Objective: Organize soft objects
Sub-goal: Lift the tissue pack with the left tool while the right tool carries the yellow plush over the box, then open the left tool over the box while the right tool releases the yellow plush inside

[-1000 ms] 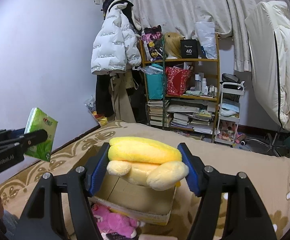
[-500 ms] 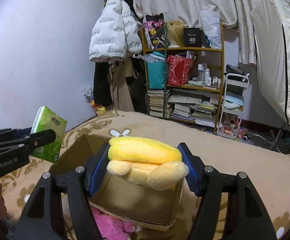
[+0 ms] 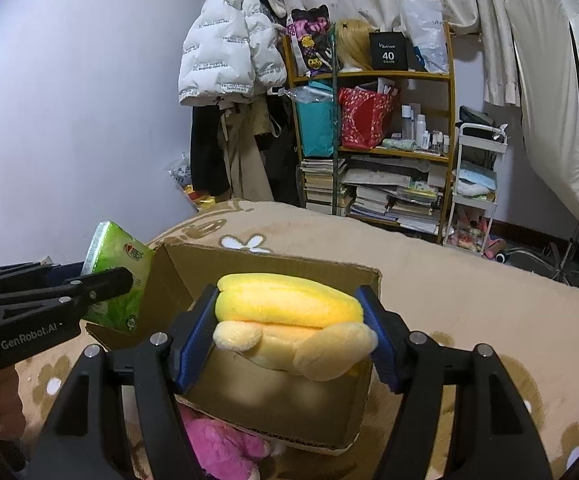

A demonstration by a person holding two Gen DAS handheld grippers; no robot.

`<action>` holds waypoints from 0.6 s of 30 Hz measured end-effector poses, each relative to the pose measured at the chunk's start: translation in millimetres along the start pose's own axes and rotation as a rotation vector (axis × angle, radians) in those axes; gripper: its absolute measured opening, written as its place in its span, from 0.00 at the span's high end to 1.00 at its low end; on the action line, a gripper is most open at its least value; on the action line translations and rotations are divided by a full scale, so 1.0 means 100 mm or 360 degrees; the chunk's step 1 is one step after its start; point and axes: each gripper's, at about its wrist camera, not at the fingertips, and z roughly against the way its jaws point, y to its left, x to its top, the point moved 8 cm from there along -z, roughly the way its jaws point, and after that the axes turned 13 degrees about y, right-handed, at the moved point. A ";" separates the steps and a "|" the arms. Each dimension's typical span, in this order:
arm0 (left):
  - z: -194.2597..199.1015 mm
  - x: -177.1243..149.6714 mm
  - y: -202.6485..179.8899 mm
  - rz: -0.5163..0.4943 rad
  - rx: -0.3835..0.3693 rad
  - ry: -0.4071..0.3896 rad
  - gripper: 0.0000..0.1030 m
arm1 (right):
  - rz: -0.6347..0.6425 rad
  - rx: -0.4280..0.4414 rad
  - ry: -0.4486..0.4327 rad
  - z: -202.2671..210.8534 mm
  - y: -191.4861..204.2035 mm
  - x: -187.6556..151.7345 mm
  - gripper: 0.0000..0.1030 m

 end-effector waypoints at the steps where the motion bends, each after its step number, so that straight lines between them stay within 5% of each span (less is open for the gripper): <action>1: -0.01 -0.01 0.00 -0.0007 0.0003 0.0005 0.71 | -0.0003 0.0007 0.0006 -0.01 0.00 -0.01 0.30; 18: -0.17 -0.17 -0.01 -0.0051 0.0072 0.0165 0.66 | 0.0041 0.0015 0.0072 -0.02 0.05 -0.16 0.25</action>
